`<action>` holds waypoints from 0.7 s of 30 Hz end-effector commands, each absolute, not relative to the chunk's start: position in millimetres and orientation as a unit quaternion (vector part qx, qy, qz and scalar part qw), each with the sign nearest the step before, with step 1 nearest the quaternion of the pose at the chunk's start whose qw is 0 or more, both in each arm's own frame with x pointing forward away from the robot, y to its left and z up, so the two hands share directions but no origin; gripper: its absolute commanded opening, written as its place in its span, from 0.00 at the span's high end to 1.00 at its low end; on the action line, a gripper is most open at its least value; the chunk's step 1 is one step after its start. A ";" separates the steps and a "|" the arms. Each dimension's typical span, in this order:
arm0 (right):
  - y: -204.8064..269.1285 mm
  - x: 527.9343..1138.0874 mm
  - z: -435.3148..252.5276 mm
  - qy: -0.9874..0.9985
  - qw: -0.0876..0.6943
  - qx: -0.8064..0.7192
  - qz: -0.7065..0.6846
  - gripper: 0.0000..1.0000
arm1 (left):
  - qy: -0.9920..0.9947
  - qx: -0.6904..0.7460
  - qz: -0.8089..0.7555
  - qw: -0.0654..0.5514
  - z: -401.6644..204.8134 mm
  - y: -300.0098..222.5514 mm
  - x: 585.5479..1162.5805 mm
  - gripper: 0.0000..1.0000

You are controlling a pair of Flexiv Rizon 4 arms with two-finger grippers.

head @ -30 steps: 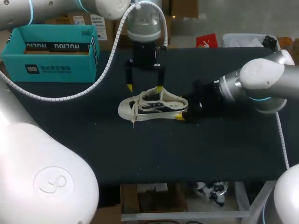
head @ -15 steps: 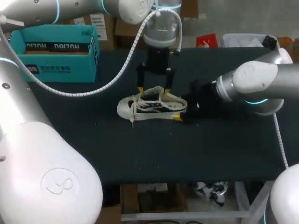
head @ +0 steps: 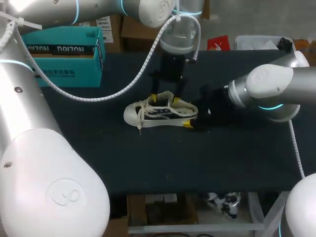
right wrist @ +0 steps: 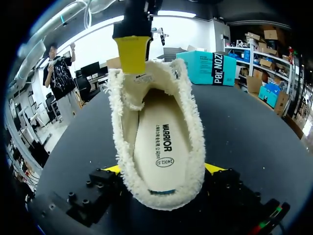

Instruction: Open the shoe tongue, take the insole out of the shoe, put the insole back into the shoe, and pack the shoe into the shoebox

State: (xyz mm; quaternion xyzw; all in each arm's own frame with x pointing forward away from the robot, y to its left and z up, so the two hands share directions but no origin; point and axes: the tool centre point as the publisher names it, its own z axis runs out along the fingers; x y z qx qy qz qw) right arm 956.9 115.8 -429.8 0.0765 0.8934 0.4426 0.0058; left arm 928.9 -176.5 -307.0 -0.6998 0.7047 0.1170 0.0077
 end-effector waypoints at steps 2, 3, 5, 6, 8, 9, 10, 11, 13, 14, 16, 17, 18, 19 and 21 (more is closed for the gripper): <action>118.5 956.7 -434.9 0.893 0.005 0.076 0.443 1.00 | 0.695 -0.703 0.146 0.025 -316.0 -181.8 933.4 0.52; 118.5 956.7 -434.9 0.893 0.005 0.076 0.443 1.00 | 0.694 -0.704 0.147 0.027 -316.8 -181.6 933.8 0.51; 118.5 956.7 -434.9 0.893 0.005 0.076 0.443 1.00 | 0.694 -0.704 0.148 0.029 -317.8 -181.5 934.3 0.53; 118.5 956.7 -434.9 0.893 0.005 0.076 0.443 1.00 | 0.693 -0.705 0.149 0.029 -318.1 -181.4 934.6 0.58; 118.5 956.7 -434.9 0.893 0.005 0.076 0.443 1.00 | 0.692 -0.706 0.149 0.029 -318.6 -180.8 935.2 0.74; 118.5 956.7 -434.9 0.893 0.005 0.076 0.443 1.00 | 0.691 -0.707 0.147 0.029 -317.8 -180.1 936.2 1.00; 118.5 956.7 -434.9 0.893 0.005 0.076 0.443 1.00 | 0.690 -0.708 0.145 0.030 -316.9 -179.1 936.6 1.00; 118.5 956.7 -434.9 0.893 0.005 0.076 0.443 1.00 | 0.691 -0.709 0.137 0.028 -315.2 -177.4 936.3 1.00; 118.5 956.7 -434.9 0.893 0.005 0.076 0.443 1.00 | 0.693 -0.710 0.125 0.027 -311.4 -173.0 935.3 1.00; 118.5 956.7 -434.9 0.893 0.005 0.076 0.443 1.00 | 0.694 -0.710 0.118 0.023 -309.3 -170.0 934.6 1.00; 118.5 956.7 -434.9 0.893 0.005 0.076 0.443 1.00 | 0.696 -0.711 0.100 0.018 -304.7 -162.2 932.9 1.00; 118.5 956.7 -434.9 0.893 0.005 0.076 0.443 1.00 | 0.700 -0.709 0.089 0.013 -302.0 -157.2 931.6 1.00; 118.5 956.7 -434.9 0.893 0.005 0.076 0.443 1.00 | 0.703 -0.707 0.076 0.005 -299.1 -151.6 929.5 1.00; 118.5 956.7 -434.9 0.893 0.005 0.076 0.443 1.00 | 0.706 -0.706 0.059 0.001 -296.3 -145.3 927.6 1.00; 118.5 956.7 -434.9 0.893 0.005 0.076 0.443 1.00 | 0.711 -0.702 0.037 -0.015 -292.8 -133.5 924.2 1.00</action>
